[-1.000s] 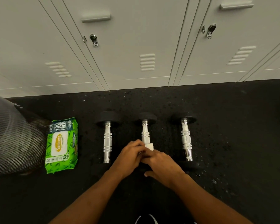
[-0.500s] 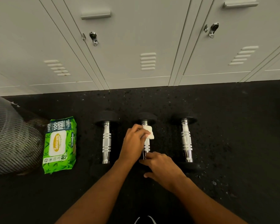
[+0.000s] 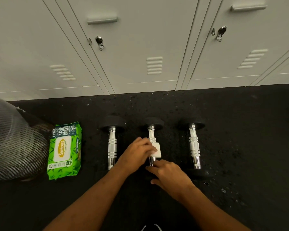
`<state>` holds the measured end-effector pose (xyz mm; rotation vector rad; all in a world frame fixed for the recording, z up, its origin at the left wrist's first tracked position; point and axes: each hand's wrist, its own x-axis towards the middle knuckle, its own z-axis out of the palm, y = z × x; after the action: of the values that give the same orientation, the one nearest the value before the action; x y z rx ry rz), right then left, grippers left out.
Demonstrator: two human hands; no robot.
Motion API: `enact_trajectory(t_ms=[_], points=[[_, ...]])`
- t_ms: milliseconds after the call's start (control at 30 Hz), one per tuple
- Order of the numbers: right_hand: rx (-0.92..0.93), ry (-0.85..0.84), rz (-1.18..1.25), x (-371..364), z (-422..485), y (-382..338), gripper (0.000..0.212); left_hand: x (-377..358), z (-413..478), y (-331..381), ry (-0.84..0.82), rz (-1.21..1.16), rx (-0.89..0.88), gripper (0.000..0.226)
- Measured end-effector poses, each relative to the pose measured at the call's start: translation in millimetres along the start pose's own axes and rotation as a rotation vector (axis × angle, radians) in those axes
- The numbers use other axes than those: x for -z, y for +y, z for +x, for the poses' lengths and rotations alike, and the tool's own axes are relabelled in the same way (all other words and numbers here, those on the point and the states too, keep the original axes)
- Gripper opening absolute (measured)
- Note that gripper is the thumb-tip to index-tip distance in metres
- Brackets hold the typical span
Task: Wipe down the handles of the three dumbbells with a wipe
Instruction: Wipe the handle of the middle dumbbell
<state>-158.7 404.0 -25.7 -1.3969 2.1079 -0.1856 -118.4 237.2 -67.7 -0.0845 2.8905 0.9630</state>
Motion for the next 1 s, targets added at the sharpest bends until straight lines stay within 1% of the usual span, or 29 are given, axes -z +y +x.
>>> enact_trajectory(t_ms=[167, 300, 367, 500, 567, 700, 800, 900, 1000], points=[[-0.005, -0.035, -0.006, 1, 5, -2, 0.054, 0, 38, -4, 0.176, 0.038, 0.154, 0.02], [-0.002, -0.03, 0.008, -1, 6, 0, 0.054, -7, 35, 3, 0.259, -0.054, 0.264, 0.02], [0.001, -0.016, 0.013, -3, 7, 1, 0.053, -11, 23, 7, 0.246, -0.102, 0.278, 0.019], [0.007, 0.011, 0.025, -4, 4, 3, 0.05, -17, -17, 11, 0.086, -0.201, 0.23, 0.016], [0.017, 0.017, 0.028, -4, 4, 2, 0.051, -17, -29, 8, 0.047, -0.282, 0.235, 0.016], [0.016, 0.001, 0.017, -1, 8, 0, 0.051, -15, -30, 7, 0.059, -0.34, 0.242, 0.017], [-0.004, -0.026, 0.02, 1, 8, 0, 0.047, -19, -24, 10, 0.127, -0.318, 0.267, 0.016], [-0.012, -0.028, 0.029, 3, 8, -2, 0.049, -18, -7, 7, 0.218, -0.279, 0.28, 0.015], [-0.019, -0.031, 0.012, 0, 9, 0, 0.053, -15, 12, 2, 0.208, -0.223, 0.288, 0.015]])
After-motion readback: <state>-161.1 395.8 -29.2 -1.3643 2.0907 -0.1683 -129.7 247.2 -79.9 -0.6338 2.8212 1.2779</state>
